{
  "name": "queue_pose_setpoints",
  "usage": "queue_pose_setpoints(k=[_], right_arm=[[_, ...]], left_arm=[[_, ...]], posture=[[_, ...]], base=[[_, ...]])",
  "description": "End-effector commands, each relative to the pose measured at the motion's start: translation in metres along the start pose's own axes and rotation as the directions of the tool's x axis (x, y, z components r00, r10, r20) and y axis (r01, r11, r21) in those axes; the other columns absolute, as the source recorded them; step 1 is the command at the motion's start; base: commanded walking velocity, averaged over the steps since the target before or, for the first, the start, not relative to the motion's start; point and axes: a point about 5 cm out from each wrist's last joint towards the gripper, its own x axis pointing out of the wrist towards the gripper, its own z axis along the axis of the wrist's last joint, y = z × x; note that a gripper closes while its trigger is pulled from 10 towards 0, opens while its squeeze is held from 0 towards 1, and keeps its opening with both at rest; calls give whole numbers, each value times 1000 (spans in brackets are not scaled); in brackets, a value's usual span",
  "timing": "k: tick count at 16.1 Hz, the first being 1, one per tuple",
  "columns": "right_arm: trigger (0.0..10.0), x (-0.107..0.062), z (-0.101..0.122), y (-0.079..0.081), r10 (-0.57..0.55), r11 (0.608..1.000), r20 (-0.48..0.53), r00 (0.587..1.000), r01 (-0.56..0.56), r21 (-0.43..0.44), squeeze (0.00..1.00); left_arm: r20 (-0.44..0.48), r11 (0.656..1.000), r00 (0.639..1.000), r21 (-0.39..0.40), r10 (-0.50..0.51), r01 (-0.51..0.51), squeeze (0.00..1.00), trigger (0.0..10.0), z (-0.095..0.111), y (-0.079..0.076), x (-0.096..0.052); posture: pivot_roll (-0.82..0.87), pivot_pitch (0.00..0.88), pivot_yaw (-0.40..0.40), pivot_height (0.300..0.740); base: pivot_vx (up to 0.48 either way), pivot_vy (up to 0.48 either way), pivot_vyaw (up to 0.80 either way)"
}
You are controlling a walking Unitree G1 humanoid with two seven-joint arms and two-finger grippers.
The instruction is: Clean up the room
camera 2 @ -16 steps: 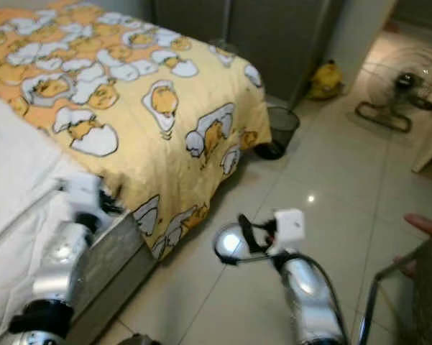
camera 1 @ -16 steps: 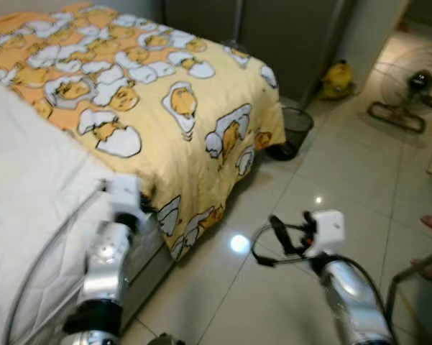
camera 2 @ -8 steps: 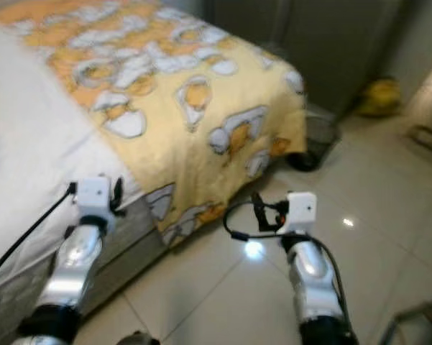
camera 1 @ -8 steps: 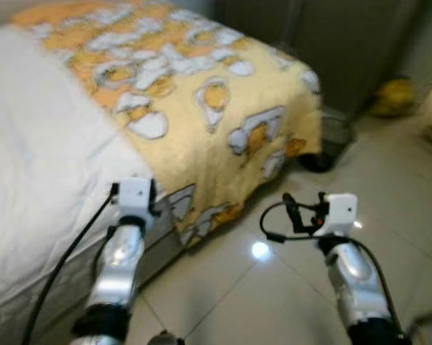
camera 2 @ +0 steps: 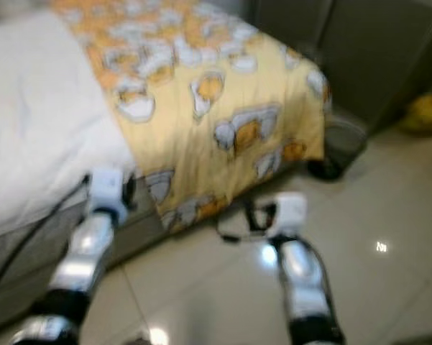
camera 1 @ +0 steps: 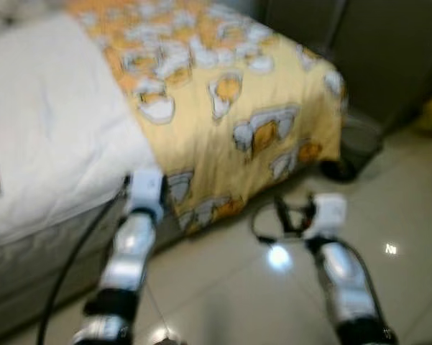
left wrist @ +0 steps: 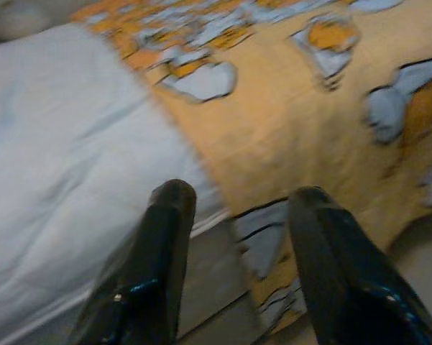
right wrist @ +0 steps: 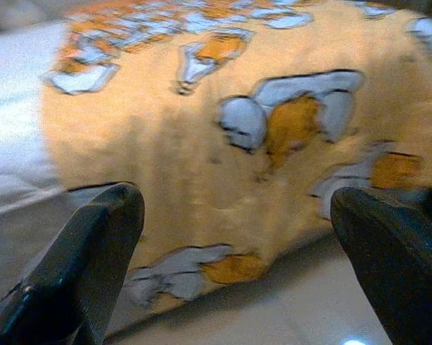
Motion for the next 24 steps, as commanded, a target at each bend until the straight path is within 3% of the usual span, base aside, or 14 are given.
queue_pose_setpoints(k=[1, 4, 5, 6, 10, 12, 15, 17, 18, 20, 21, 24], right_arm=[[10000, -5, 3, -11, -25, 999, 9, 1000, 25, -23, 0], [10000, -6, 0, -12, -26, 999, 5, 1000, 26, -29, 0], [10000, -8, -2, -14, -34, 999, -1, 999, 34, -31, 0], [10000, -8, -3, -15, -39, 999, -4, 999, 39, -29, 0], [10000, -7, -4, -14, -32, 999, -13, 999, 31, -37, 0], [10000, -6, -2, -15, -30, 999, -5, 1000, 30, -45, 0], [10000, -10, 16, -21, -21, 996, 68, 998, 26, -85, 0], [10000, -10, 15, -26, -17, 996, 44, 999, 20, -92, 0], [10000, -9, 12, -28, -15, 995, 25, 1000, 18, -94, 0], [10000, -8, 10, -25, 4, 996, 11, 1000, -3, -91, 0], [10000, -8, 9, -23, 10, 996, 1, 1000, -10, -93, 0], [10000, -6, 5, -23, -23, 998, -18, 1000, 21, -64, 0]], left_arm=[[-26, 999, 999, -3, -47, 47, 1000, 10000, 0, -15, 1], [-22, 999, 999, 5, -43, 43, 1000, 10000, 2, -21, 3], [-22, 999, 1000, -46, -21, 20, 1000, 10000, 2, -18, 3], [-7, 999, 1000, -44, -26, 26, 0, 10000, 3, -18, 4], [18, 998, 999, -58, -30, 31, 0, 10000, 6, -12, 8], [30, 993, 999, -118, 12, -8, 0, 10000, 5, 3, 5], [61, 988, 992, -115, 107, -100, 0, 10000, -2, 31, -13], [49, 986, 992, -128, 114, -107, 0, 10000, -3, 24, -13], [-4, 988, 993, -95, 120, -120, 0, 10000, -6, 16, -8], [82, 991, 994, -125, 66, -55, 0, 10000, 6, 8, -10], [111, 990, 992, -130, 62, -48, 0, 10000, 10, 8, -12], [75, 983, 990, -150, 116, -104, 0, 10000, 6, 14, -10]], posture=[[26, 0, 26, 740], [22, 0, 30, 740], [25, 0, 35, 740], [26, 0, 37, 740], [25, 0, 35, 740], [21, 0, 33, 740], [26, 0, 12, 740], [38, 0, -1, 740], [39, 0, -5, 740], [41, 0, -10, 740], [39, 0, -10, 740], [37, 0, -7, 740]], base=[[311, -360, 463], [311, -361, 460], [334, -341, 450], [0, 0, 456], [167, -366, 456], [347, -328, 447], [347, -328, 438], [336, -339, 416], [0, 0, 413], [0, 0, 409], [292, 0, 400], [420, -80, 135]])
